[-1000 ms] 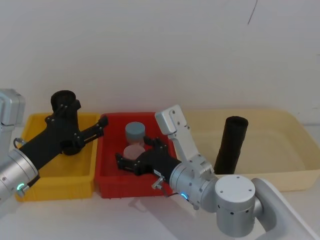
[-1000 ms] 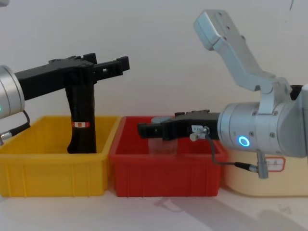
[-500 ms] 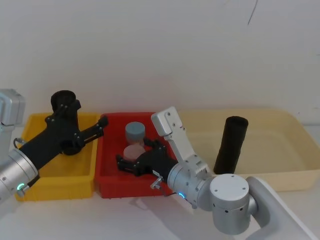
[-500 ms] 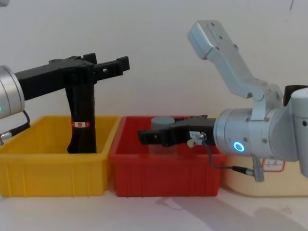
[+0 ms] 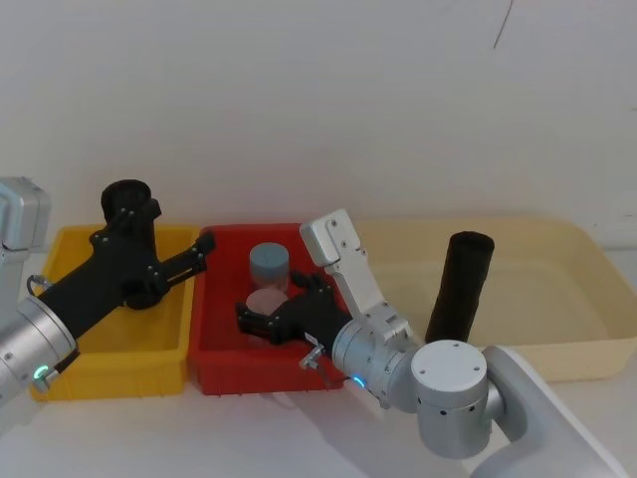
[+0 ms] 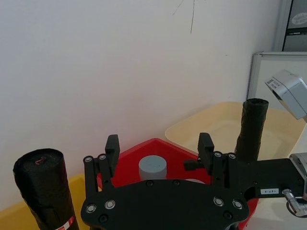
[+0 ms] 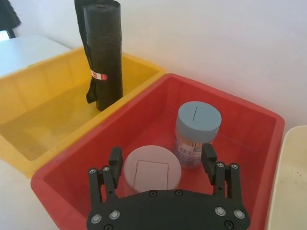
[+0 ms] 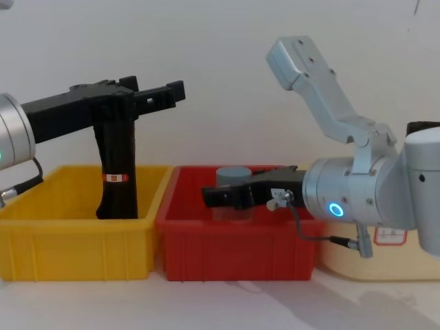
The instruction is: Pick up the garbage bag with the one hand and transfer it to the other hand.
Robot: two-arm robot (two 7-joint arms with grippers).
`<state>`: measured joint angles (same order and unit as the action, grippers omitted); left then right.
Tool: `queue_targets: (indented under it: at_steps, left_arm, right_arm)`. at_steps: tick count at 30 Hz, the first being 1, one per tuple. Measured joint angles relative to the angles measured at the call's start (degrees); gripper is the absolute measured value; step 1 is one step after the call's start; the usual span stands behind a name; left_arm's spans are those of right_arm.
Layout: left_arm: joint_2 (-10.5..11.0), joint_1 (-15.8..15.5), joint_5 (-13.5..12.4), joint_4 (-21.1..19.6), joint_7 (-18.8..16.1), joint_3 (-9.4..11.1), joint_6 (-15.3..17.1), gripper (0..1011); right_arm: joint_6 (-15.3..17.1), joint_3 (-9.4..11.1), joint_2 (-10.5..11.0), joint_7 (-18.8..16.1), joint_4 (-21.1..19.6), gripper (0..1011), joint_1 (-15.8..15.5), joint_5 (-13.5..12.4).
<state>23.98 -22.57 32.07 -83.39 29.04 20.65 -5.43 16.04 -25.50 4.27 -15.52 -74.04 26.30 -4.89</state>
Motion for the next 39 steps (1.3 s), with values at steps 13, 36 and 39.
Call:
queue_targets:
  at_steps: [13,36,39]
  left_arm:
    - [0.0,0.0,0.0,0.0,0.0,0.0,0.0,1002]
    - [0.0,0.0,0.0,0.0,0.0,0.0,0.0,1001]
    - [0.0,0.0,0.0,0.0,0.0,0.0,0.0,1002]
  right_arm:
    - [1.3,0.1,0.1,-1.3,1.0,1000,0.6,0.4]
    - [4.2,-0.1,1.1,-3.5,-0.5,667,0.5,-0.9]
    - [4.1,0.3,1.1,-3.6,-1.0,667,0.3,-1.5]
